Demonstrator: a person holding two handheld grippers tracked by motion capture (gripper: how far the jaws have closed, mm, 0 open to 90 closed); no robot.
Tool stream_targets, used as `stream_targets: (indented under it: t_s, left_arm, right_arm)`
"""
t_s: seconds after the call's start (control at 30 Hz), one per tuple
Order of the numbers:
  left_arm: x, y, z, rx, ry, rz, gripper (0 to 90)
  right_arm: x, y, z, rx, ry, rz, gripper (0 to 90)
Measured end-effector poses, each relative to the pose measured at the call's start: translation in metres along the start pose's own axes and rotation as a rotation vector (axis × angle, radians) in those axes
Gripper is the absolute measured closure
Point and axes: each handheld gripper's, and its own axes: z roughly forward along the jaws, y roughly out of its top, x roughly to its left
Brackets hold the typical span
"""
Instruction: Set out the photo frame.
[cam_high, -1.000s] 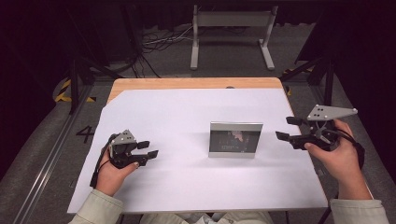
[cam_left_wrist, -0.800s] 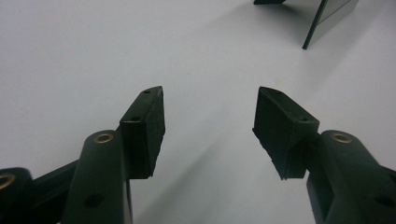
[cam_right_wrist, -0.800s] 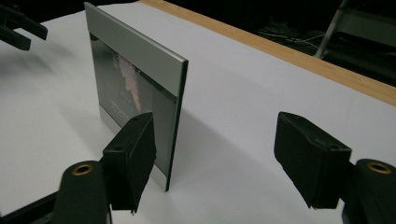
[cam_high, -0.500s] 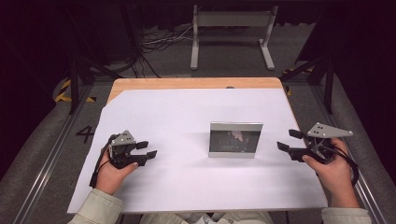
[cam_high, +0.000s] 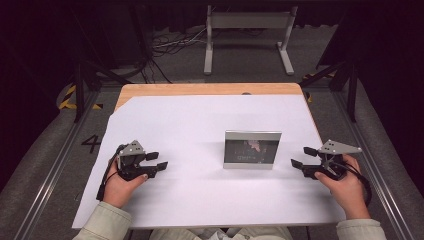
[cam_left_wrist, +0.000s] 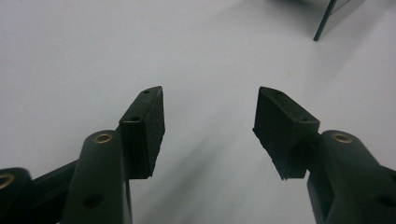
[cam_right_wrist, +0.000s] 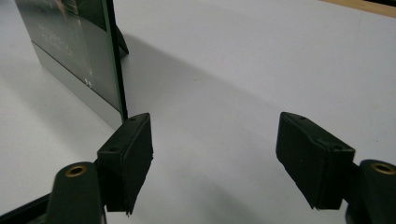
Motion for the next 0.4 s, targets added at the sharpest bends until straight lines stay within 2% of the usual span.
stream_targets:
  t_s: [0.4]
  left_arm:
    - [0.0017, -0.0011, 0.0015, 0.013, 0.013, -0.017, 42.8]
  right_arm:
    - [0.0005, -0.0007, 0.0017, 0.023, -0.011, 0.000, 26.2]
